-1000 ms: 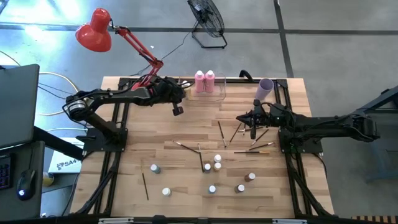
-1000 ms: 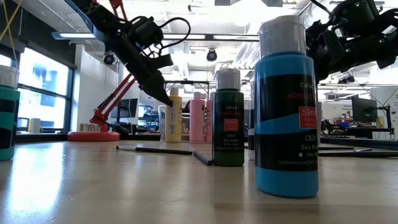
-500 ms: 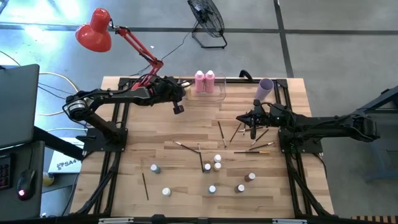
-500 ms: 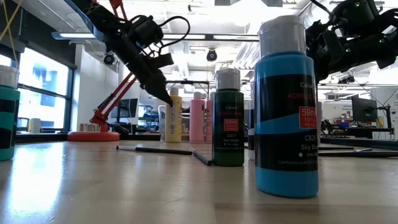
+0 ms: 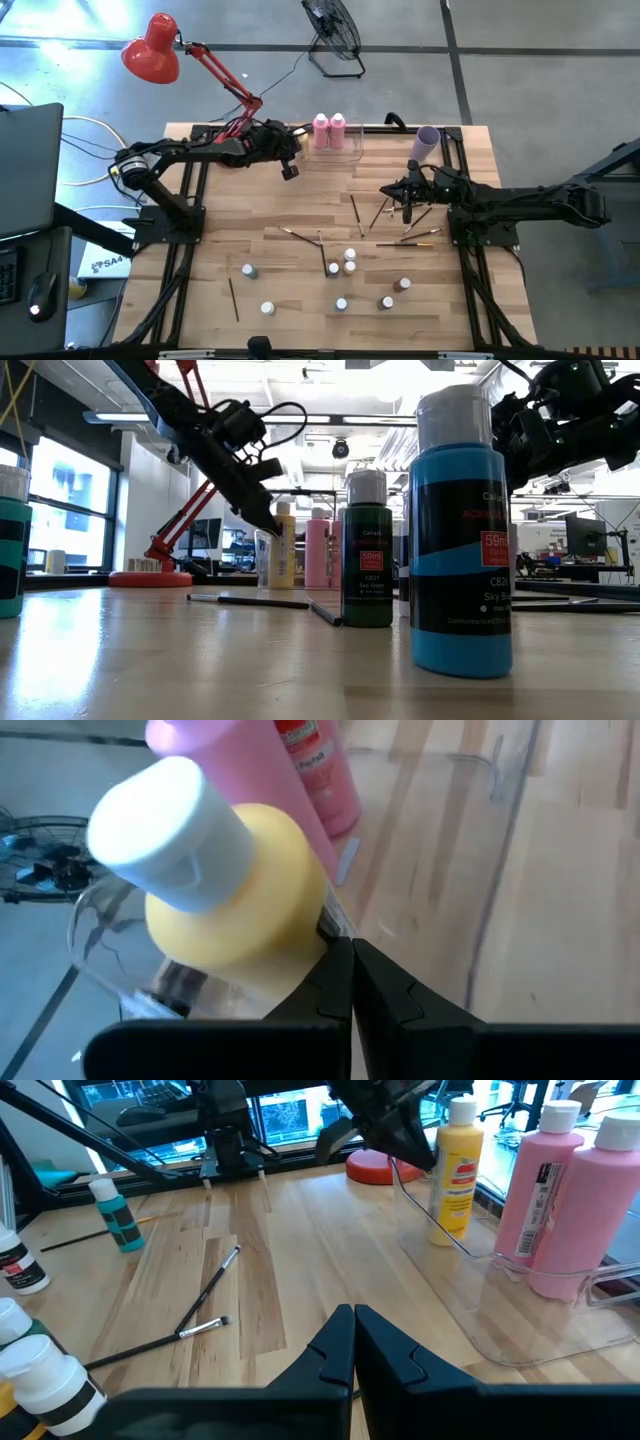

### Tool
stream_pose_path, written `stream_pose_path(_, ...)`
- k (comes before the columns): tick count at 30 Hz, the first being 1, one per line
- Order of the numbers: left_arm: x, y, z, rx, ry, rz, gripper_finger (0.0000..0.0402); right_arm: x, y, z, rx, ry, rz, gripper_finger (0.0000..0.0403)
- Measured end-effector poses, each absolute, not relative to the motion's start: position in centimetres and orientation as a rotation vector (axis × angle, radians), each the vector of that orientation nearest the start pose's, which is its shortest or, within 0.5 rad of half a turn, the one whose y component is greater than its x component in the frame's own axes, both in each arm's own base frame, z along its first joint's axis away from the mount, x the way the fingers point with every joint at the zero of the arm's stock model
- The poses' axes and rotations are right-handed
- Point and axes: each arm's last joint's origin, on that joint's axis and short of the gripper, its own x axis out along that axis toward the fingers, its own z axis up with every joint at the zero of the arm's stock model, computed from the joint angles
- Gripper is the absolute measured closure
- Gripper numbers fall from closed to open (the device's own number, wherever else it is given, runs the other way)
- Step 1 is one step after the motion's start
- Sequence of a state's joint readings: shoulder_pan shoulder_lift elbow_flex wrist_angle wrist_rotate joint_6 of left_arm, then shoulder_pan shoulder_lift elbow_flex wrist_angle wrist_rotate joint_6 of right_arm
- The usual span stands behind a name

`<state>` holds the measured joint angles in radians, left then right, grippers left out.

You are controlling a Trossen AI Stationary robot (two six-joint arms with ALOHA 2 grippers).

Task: Pick & Place Paint Supplies
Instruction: Adjust the large paint bottles in the transparent bin

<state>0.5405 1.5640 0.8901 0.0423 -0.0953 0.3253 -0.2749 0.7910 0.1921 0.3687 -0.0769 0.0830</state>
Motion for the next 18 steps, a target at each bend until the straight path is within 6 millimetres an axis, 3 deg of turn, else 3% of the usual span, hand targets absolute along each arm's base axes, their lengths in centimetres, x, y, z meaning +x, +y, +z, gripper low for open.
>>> stream_pose_path(18,27.96,17.79,20.56,0.184,0.679,0.548,0.0401,15.9,-4.25,18.02,0.123,0.223,-0.207,0.0401)
